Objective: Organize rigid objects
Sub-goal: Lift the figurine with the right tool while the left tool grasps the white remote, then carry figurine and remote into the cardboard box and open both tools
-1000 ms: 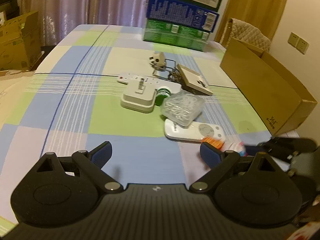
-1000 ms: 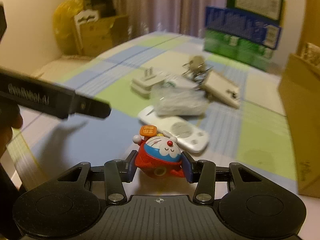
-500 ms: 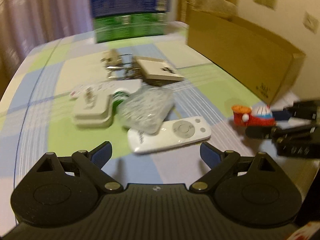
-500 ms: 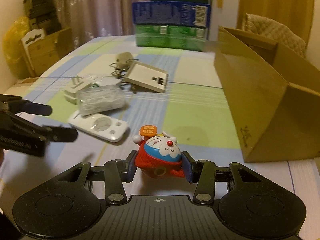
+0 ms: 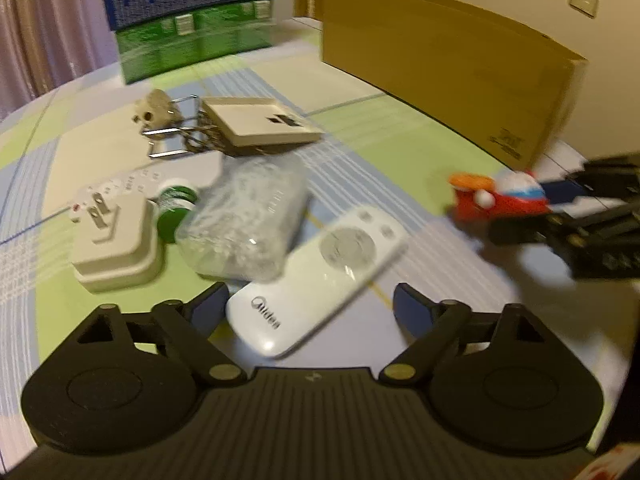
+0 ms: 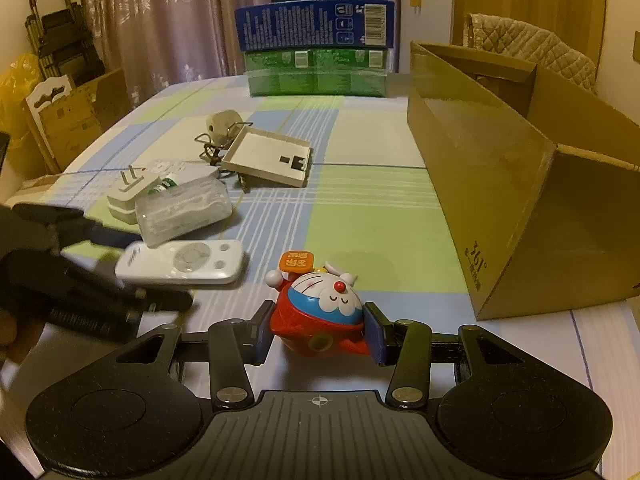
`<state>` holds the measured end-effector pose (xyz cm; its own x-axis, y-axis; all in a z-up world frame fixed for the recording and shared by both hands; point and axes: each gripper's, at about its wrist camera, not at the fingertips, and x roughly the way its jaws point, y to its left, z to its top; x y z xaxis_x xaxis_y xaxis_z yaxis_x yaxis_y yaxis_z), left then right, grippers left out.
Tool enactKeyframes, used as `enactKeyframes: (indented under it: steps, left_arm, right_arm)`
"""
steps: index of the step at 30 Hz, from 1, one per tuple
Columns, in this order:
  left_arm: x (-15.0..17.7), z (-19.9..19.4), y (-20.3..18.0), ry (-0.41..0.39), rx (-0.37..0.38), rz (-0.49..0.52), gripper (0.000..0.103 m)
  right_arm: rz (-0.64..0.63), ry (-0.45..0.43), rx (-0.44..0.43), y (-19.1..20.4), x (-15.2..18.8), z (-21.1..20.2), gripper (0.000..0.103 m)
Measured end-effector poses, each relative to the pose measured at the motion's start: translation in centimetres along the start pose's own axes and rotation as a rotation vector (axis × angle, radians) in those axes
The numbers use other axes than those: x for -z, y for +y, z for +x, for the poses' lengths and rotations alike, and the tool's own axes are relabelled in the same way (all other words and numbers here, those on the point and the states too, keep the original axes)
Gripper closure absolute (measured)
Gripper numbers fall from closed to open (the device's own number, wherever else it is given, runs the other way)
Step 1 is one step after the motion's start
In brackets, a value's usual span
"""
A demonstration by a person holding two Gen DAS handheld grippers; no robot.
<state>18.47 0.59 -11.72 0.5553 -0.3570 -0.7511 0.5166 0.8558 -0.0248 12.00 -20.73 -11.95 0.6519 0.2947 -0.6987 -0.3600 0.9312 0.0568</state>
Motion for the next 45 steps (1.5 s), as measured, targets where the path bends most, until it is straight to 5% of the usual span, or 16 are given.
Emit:
enactKeyframes:
  steps: [5, 11, 20, 28, 45]
  left_arm:
    - [0.9, -1.4, -2.4, 0.005, 0.073, 0.029, 0.034]
    - [0.4, -0.4, -2.8, -0.018, -0.036, -0.029, 0.038]
    - [-0.6, 0.3, -3.3, -0.048, -0.107, -0.043, 0.066]
    - [-0.6, -0.4, -4.3, -0.031, -0.179, -0.063, 0.068]
    - [-0.5, -4.2, -5.2, -0.064, -0.187, -0.156, 0.068]
  right_arm:
    - [0.021, -0.008, 0.01, -0.3, -0.1, -0.5, 0.06]
    - [0.027, -0.012, 0.027, -0.4, -0.3, -0.5, 0.06]
    - [0.044, -0.012, 0.034, -0.6, -0.4, -0.2, 0.06]
    - [0.045, -0.045, 0.039, -0.5, -0.9, -1.0, 0.06]
    - [0.05, -0.103, 0.026, -0.5, -1.3, -3.1, 0.06]
